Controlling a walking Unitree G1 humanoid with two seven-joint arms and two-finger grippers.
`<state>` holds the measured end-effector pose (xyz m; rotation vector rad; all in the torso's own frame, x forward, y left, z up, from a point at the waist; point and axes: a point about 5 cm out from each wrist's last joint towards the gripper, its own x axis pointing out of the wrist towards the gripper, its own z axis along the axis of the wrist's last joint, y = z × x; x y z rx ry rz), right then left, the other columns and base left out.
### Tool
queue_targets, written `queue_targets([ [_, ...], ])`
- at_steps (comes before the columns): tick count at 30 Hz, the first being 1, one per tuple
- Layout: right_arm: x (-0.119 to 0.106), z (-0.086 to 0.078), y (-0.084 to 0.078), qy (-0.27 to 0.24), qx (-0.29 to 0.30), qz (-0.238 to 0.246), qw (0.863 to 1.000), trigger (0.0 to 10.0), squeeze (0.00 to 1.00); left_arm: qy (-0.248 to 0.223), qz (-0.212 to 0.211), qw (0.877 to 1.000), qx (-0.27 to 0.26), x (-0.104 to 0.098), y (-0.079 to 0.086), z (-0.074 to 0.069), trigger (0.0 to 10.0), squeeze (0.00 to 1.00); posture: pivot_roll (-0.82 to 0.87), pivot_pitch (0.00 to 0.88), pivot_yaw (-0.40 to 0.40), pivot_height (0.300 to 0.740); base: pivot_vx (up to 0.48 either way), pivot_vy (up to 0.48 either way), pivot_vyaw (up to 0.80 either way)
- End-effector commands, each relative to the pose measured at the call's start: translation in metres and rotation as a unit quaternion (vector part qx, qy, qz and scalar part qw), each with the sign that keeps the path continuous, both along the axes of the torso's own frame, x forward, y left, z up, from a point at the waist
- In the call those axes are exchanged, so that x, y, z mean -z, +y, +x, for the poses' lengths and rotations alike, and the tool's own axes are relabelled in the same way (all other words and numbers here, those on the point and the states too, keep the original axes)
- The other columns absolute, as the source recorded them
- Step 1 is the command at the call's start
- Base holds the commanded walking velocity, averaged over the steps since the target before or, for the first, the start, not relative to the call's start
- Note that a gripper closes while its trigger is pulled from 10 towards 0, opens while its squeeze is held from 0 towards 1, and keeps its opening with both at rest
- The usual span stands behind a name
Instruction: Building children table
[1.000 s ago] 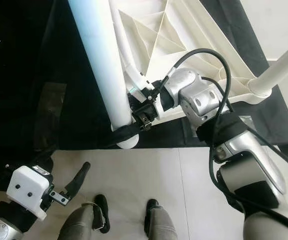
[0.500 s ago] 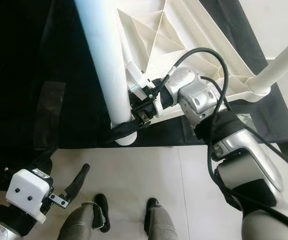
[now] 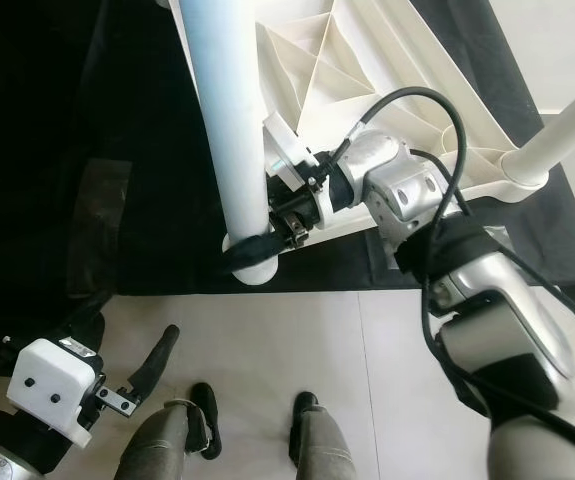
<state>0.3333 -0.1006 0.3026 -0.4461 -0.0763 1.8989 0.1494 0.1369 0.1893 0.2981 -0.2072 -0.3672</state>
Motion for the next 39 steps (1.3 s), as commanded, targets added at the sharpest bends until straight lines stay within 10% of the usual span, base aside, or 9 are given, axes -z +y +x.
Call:
queue_targets([
  [1, 0.006, 0.001, 0.001, 0.0, -0.003, -0.015, 1.0, 10.0, 0.0, 0.011, 0.0, 1.0, -0.004, 0.002, 0.0, -0.004, 10.0, 0.0, 0.04, 0.439, 0.014, 0.74, 0.0, 0.0, 0.0],
  [39, 0.018, 0.0, 0.011, -0.027, -0.025, -0.059, 0.998, 10.0, 0.0, 0.008, -0.002, 1.0, -0.006, 0.001, -0.002, -0.003, 10.0, 0.0, 0.03, 0.453, 0.001, 0.74, 0.0, 0.0, 0.0],
])
